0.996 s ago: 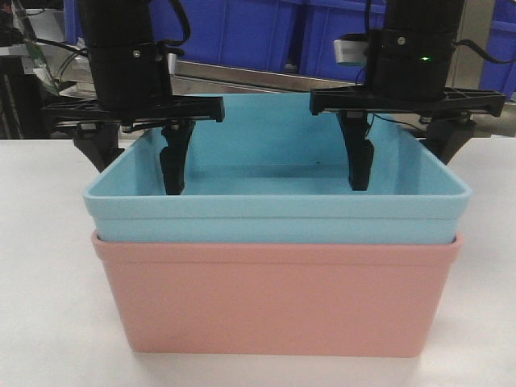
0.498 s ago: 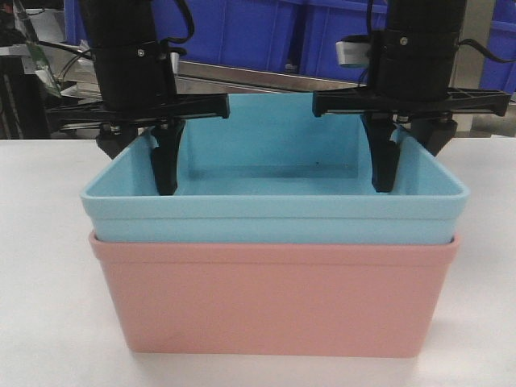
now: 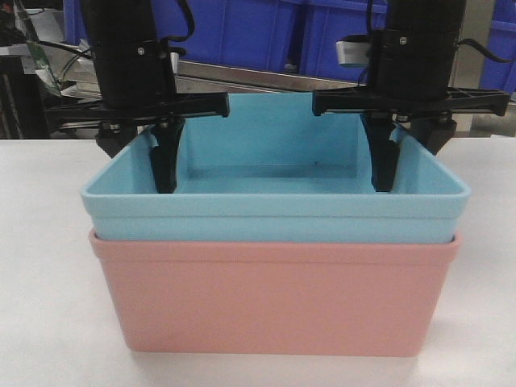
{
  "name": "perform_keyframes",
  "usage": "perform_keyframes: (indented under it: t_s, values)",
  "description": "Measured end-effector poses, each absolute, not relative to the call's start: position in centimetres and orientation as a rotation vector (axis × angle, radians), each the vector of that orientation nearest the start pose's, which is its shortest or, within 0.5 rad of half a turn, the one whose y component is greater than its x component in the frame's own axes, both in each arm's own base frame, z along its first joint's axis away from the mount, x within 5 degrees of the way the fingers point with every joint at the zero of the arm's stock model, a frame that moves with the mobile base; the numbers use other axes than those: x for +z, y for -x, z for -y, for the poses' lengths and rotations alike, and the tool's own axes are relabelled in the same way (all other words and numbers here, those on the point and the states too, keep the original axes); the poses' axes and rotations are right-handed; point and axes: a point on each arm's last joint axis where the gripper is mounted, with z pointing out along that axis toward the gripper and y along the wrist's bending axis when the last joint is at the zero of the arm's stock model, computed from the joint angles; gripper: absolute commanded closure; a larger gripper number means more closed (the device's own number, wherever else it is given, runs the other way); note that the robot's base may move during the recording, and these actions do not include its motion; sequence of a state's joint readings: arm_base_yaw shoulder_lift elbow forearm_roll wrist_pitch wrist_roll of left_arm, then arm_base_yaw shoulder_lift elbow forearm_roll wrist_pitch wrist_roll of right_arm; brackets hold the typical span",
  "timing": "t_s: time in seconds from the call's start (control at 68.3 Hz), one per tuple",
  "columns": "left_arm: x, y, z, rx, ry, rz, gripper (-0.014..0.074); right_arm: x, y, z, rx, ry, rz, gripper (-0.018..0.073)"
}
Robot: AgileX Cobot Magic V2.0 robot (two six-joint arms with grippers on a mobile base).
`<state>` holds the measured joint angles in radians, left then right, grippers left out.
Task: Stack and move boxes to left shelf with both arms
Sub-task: 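Close both grippers on the stacked bin walls and lift the stack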
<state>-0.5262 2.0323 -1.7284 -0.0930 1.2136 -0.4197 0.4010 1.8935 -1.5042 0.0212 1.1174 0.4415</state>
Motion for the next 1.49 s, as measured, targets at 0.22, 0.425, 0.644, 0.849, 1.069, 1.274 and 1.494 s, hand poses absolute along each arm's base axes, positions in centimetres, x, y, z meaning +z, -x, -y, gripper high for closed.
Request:
perform_keyframes:
  t_s: [0.22,0.425,0.644,0.849,1.069,1.274,1.494]
  values:
    - [25.5,-35.5,22.6,-0.228,-0.061,-3.014,0.0608,25.5,-34.7,-14.9,0.14,-0.154,-2.991,0.0493]
    - [28.8,-32.1,23.1,-0.214,-0.148,-2.948,0.0608,28.8,-32.4,-14.5,0.123,-0.146,-2.955,0.0493]
    - [29.8,-27.9,21.9,-0.182,-0.145,-2.96,0.0608,30.2,-28.2,-15.6,0.118,-0.12,-2.952,0.0493]
    - [30.6,-24.1,20.4,-0.196,-0.123,-2.976,0.0608,31.1,-24.4,-15.8,0.157,-0.114,-2.941,0.0493]
    - [31.5,-20.9,19.5,-0.247,-0.093,-2.963,0.0608,31.6,-21.4,-15.4,0.202,-0.125,-2.931,0.0493]
    - [31.9,-18.6,18.9,-0.275,-0.079,-2.958,0.0608,32.0,-19.3,-15.6,0.235,-0.122,-2.926,0.0493]
    - [31.2,-17.1,18.9,-0.252,-0.074,-2.984,0.0608,32.0,-18.2,-16.3,0.219,-0.102,-2.935,0.0493]
